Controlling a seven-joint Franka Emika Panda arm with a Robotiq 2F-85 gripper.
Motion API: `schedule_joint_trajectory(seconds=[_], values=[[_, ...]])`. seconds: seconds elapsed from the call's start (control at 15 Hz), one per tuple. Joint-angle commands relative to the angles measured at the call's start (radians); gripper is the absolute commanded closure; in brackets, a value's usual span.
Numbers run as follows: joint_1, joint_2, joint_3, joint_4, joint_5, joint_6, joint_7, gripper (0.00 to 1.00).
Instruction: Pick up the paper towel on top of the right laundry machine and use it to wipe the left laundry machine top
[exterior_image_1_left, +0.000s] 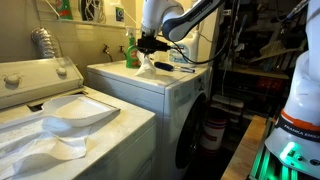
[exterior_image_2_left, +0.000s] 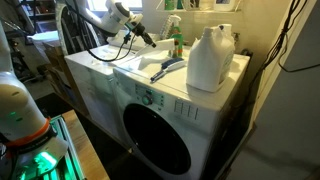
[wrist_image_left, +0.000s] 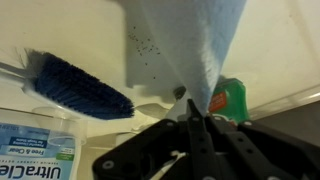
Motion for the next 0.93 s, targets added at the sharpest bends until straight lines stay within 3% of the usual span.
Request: schedule_joint_trajectory(seconds=[0.0,0.6,0.87], values=[[-0.030,0.058,-0.012,0.038,0.016,-0.019,0.006,1.00],[-0.040,0.164,-0.029,0.070,0.126,-0.093,-0.033,1.00],[-0.043,0.157,-0.005,0.067,0.220,-0.087,-0.111,1.00]])
